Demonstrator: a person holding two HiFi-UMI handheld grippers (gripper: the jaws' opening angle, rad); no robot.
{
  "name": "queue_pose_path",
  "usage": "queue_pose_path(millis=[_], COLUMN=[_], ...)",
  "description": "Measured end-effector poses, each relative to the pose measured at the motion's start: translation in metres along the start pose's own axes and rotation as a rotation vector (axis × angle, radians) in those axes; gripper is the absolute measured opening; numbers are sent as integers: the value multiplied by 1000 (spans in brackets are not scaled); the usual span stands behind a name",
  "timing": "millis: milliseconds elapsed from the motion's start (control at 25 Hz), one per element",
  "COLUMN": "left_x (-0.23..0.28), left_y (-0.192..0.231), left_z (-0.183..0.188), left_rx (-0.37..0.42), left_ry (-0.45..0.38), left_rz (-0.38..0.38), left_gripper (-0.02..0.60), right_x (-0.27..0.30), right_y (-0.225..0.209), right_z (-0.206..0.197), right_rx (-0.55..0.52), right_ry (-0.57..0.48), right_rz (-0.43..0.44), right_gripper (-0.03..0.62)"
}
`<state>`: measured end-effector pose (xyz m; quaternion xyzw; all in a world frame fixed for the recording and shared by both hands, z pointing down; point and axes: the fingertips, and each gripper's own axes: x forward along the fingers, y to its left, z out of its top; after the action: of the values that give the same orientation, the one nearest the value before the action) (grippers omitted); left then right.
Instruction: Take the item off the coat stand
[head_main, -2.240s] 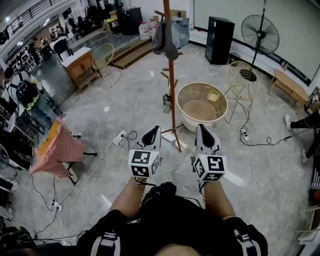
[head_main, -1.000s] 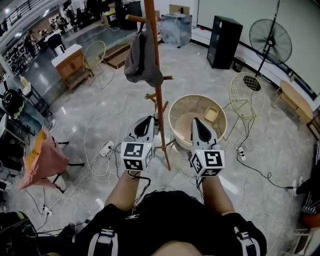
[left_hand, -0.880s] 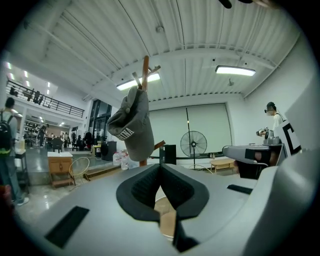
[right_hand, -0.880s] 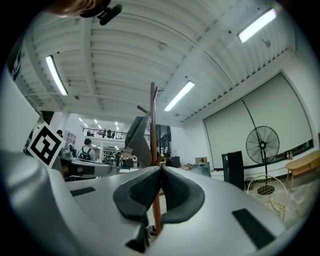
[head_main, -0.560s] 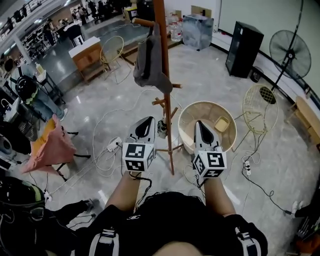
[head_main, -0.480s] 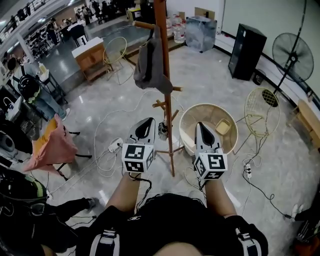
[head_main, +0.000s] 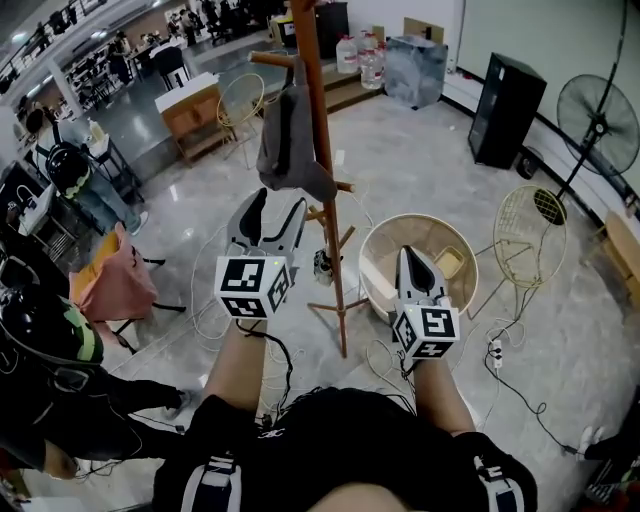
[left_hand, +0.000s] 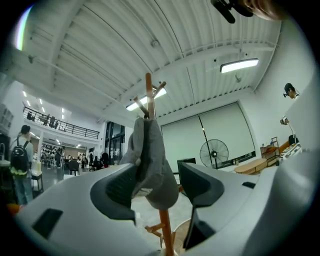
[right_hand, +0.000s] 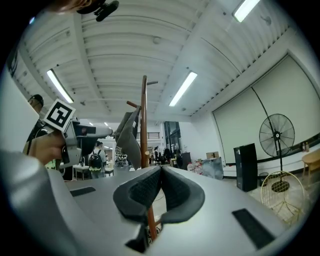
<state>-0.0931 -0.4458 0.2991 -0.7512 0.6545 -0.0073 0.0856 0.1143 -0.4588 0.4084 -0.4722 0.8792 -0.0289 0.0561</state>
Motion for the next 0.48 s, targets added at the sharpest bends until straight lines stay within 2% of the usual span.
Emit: queue_pose_path(millis=[160, 280, 480], left_x=[30, 52, 86], left_y=[14, 20, 40], left_z=[33, 47, 54], left_rx=[25, 16, 77], left_ry=[-45, -49, -23], left_rz=[26, 37, 140], left_gripper=[276, 281, 291], right_x=[6, 6, 12], right_y=[-19, -31, -47], right_z=[0, -2, -5], right_rx=[3, 4, 9], right_ry=[-1, -3, 1], right_rz=[-14, -24, -48], right_gripper=[17, 17, 17])
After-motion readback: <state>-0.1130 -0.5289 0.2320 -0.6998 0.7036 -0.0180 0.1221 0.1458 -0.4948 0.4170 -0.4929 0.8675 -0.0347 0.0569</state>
